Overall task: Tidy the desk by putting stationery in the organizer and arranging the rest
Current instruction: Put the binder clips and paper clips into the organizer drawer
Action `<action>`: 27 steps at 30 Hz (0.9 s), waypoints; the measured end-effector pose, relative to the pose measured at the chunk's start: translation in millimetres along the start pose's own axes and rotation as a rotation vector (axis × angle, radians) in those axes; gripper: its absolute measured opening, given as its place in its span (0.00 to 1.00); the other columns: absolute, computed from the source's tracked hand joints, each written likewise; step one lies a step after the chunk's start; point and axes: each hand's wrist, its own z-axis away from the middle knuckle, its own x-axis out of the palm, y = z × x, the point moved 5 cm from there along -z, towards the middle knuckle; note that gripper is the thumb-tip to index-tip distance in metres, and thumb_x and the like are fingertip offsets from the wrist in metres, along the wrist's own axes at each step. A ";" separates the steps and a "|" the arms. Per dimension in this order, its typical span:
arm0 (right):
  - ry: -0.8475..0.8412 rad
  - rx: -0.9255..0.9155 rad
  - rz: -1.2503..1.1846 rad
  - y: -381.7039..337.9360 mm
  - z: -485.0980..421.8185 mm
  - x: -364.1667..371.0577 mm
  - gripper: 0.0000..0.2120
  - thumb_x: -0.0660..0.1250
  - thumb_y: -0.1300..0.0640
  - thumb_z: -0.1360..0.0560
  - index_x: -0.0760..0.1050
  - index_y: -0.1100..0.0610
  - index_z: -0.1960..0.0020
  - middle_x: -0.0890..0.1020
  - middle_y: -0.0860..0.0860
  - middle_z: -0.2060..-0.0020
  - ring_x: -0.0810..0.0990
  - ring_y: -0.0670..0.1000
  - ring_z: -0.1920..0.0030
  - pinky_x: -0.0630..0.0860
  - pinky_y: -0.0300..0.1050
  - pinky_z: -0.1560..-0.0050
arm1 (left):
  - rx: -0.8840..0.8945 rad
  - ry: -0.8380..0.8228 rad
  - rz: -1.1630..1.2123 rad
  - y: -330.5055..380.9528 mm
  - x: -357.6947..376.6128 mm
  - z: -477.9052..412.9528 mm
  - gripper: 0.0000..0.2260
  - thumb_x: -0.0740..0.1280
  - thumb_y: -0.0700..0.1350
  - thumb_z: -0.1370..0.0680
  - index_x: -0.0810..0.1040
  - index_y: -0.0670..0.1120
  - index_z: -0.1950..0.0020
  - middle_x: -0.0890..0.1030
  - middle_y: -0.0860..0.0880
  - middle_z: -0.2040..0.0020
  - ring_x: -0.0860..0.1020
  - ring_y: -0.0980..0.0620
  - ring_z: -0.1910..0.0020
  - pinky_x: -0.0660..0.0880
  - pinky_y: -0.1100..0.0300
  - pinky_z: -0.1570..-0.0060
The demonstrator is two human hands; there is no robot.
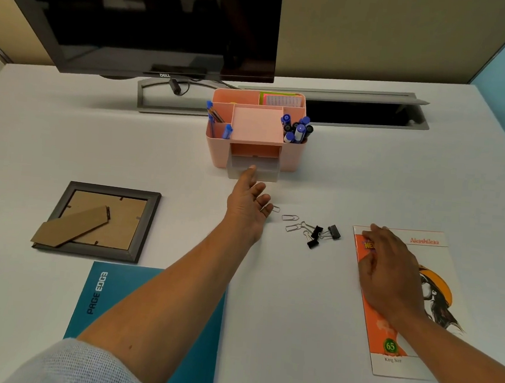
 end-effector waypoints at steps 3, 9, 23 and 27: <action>0.001 0.002 0.000 -0.3 0.1 -0.2 0.23 0.54 0.50 0.23 0.70 0.56 0.31 0.73 0.54 0.31 0.69 0.57 0.30 0.66 0.60 0.31 | -0.028 0.061 -0.097 -10.9 -2.9 7.5 0.18 0.70 0.57 0.26 0.77 0.43 0.49 0.79 0.49 0.63 0.74 0.54 0.70 0.75 0.59 0.64; 0.011 -0.018 0.005 -3.2 -1.0 -2.0 0.21 0.53 0.52 0.24 0.71 0.55 0.33 0.74 0.52 0.32 0.69 0.55 0.30 0.68 0.59 0.33 | 0.514 -0.148 -1.126 -39.5 8.3 38.9 0.05 0.69 0.50 0.26 0.80 0.49 0.56 0.81 0.53 0.58 0.78 0.53 0.61 0.74 0.58 0.58; 0.014 -0.006 0.011 -1.8 0.6 -1.5 0.21 0.55 0.52 0.23 0.70 0.55 0.32 0.74 0.53 0.32 0.70 0.57 0.31 0.68 0.59 0.32 | 0.699 -0.048 -1.749 -68.3 21.8 49.8 0.15 0.66 0.60 0.26 0.79 0.49 0.50 0.77 0.50 0.47 0.78 0.46 0.52 0.74 0.55 0.56; 0.007 0.002 0.006 -0.9 0.3 -0.9 0.21 0.55 0.51 0.23 0.70 0.55 0.31 0.73 0.53 0.31 0.70 0.57 0.30 0.67 0.59 0.31 | 0.671 -0.010 -1.757 -67.2 26.2 48.3 0.13 0.65 0.57 0.25 0.79 0.48 0.54 0.78 0.50 0.51 0.78 0.45 0.56 0.74 0.55 0.58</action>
